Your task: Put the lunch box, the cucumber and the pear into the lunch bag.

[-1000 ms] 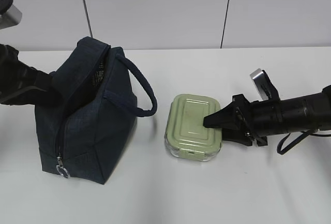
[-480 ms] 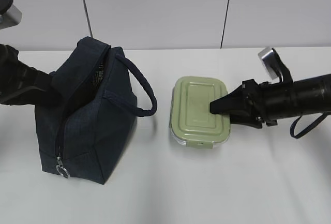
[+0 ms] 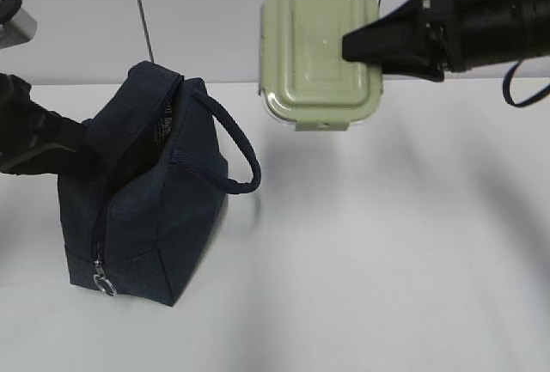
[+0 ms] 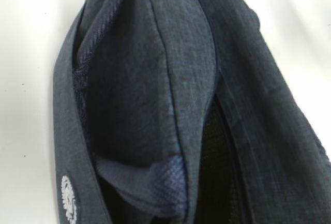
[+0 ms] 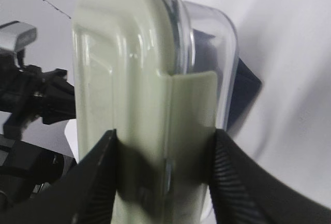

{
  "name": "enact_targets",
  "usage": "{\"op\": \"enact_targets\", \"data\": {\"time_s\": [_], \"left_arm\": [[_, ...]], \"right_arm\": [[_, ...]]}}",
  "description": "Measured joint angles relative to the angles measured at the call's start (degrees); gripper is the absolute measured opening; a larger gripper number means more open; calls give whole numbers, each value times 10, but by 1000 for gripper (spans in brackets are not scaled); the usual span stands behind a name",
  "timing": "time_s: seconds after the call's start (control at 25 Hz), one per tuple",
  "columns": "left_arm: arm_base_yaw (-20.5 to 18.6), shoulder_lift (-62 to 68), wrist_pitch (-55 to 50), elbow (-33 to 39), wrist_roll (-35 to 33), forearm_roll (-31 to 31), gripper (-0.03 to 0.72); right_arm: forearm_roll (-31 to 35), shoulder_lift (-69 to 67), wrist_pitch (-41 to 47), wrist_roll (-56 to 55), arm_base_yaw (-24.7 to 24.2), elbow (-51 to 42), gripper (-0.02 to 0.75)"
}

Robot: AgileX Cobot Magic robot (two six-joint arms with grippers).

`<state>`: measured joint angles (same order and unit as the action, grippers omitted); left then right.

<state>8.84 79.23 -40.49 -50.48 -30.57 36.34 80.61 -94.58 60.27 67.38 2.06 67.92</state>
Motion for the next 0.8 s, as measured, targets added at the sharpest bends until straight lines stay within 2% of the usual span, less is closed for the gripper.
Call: {"op": "enact_targets", "data": {"time_s": [0.28,0.44,0.56,0.72,0.8], "left_arm": [[0,0,0,0,0,0,1],[0,0,0,0,0,0,1],[0,0,1,0,0,0,1],[0,0,1,0,0,0,1],[0,0,2,0,0,0,1]], "right_arm": [[-26,-14,-131,-54,163,94,363],[-23,-42,-209,-76,233,123,363],[-16,-68,-253,-96,261,131,363],[-16,-103,-279,-120,266,131,363],[-35,-116,-285,-146,266,131,363]]}}
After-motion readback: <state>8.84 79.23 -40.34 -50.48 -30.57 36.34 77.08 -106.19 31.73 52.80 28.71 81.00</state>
